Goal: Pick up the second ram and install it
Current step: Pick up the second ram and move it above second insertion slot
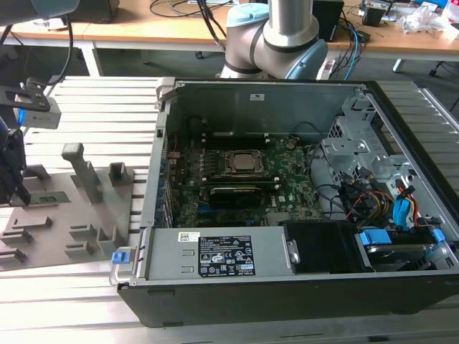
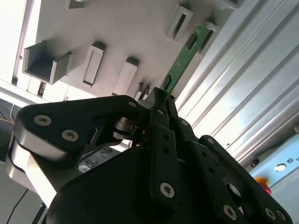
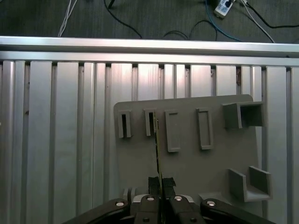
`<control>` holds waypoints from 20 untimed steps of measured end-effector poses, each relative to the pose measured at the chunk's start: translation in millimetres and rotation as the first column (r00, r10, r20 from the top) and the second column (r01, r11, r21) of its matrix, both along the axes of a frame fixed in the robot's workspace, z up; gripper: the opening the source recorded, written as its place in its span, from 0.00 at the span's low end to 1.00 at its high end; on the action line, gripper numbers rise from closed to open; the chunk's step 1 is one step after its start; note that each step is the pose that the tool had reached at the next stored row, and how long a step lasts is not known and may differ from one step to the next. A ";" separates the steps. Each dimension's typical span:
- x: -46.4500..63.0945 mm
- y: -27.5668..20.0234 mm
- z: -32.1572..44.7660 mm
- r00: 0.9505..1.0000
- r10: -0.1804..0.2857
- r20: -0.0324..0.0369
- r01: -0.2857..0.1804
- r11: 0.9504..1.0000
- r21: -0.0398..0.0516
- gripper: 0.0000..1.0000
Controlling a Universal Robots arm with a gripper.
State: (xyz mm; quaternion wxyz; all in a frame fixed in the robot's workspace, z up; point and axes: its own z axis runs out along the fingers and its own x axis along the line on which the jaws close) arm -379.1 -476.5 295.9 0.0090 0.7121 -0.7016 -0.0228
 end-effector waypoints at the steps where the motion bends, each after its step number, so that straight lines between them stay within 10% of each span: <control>1: 0.0 0.0 1.9 1.000 0.000 0.000 0.000 1.000 0.000 0.14; 20: 0.0 0.9 44.0 1.000 0.000 0.000 0.000 1.000 0.000 0.14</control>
